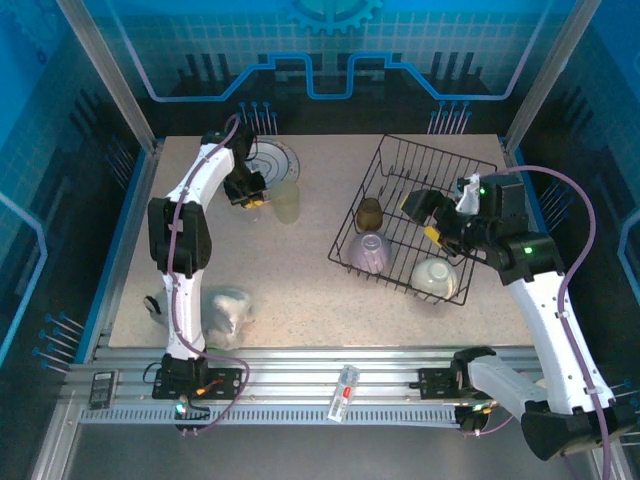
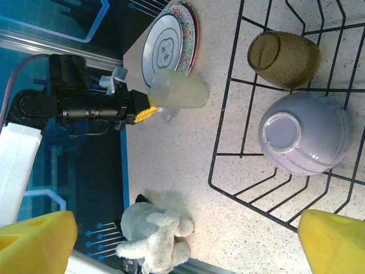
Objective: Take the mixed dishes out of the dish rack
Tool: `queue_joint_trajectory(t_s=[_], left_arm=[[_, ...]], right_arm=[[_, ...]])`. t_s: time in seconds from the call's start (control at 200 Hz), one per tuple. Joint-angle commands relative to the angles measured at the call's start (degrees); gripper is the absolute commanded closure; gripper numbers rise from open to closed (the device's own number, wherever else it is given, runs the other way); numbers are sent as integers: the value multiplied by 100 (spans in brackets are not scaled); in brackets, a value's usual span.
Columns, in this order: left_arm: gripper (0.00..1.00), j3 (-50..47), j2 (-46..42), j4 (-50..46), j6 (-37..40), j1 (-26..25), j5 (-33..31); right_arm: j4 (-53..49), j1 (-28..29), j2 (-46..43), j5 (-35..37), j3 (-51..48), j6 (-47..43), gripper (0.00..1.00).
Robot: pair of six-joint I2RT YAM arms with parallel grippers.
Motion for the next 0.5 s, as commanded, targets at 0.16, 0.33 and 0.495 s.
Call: queue_joint_trajectory(t_s=[0.16, 0.33, 0.495], left_arm=[[75, -99, -170, 36, -57, 50, 71], [65, -235, -324, 94, -56, 48, 67], [54, -335, -473, 117, -70, 56, 63]], right_arm=[[-88, 152, -277, 152, -136, 110, 0], [-102, 168, -290, 179, -138, 83, 0], [-105, 174, -221, 189, -128, 37, 0]])
